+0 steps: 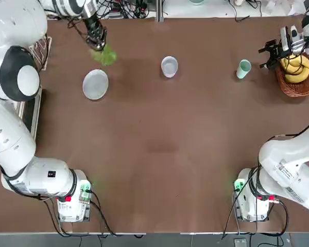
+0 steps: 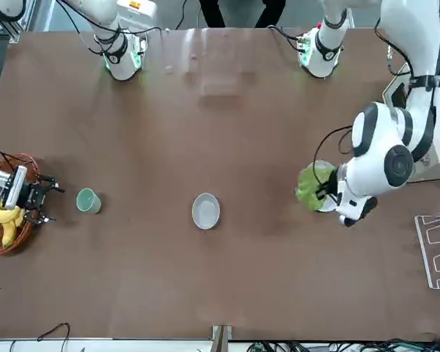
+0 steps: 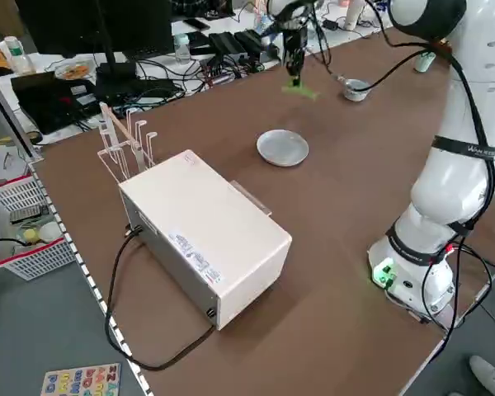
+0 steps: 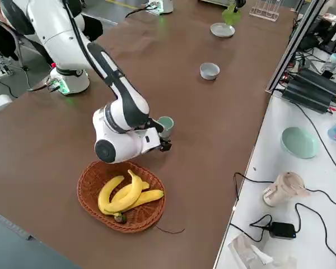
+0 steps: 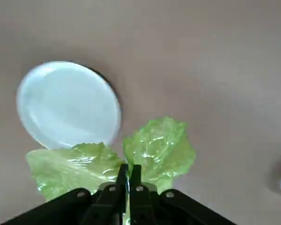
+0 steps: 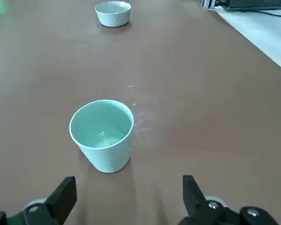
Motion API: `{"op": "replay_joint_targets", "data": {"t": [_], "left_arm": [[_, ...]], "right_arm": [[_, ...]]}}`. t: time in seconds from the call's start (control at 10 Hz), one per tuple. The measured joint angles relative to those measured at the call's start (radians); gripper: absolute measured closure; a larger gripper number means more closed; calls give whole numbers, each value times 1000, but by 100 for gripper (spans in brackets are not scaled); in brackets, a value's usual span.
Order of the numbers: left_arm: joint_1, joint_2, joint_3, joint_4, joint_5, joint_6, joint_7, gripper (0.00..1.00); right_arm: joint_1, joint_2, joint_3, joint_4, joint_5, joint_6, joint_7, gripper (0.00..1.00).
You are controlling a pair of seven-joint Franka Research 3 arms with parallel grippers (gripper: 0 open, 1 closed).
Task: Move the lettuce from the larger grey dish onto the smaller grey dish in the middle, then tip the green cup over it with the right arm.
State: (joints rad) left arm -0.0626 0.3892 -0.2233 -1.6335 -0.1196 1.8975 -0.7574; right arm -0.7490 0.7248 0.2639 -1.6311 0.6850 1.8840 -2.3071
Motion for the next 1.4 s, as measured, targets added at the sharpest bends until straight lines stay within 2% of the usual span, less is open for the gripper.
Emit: {"op": "replay_joint_targets", "data": {"t": [0.1, 0.3, 0.5, 0.7, 0.9, 1.2, 1.4], "left_arm": [[-18, 23, -29, 44, -20, 0, -94, 96], [-133, 126, -41, 178, -28, 14, -290, 96], [-269, 232, -42, 286, -28, 114, -450, 96], [-376, 284, -35, 313, -28, 251, -593, 96], [-467, 329, 25, 321, -28, 345, -687, 96], [-474, 405, 44, 379, -28, 359, -700, 96], [-476, 441, 44, 392, -28, 422, -708, 96]], "right_arm": [[-8, 12, 4, 0, 27, -10, -11, 0], [-16, 37, 6, 0, 54, -12, -38, 0], [-17, 46, 9, 1, 66, -12, -54, 0], [-17, 51, 9, 1, 95, -11, -77, 0], [-20, 55, 9, 3, 115, -4, -95, 0], [-22, 71, 9, 5, 138, 28, -99, 0], [-22, 88, 12, 5, 157, 41, -102, 0]]}}
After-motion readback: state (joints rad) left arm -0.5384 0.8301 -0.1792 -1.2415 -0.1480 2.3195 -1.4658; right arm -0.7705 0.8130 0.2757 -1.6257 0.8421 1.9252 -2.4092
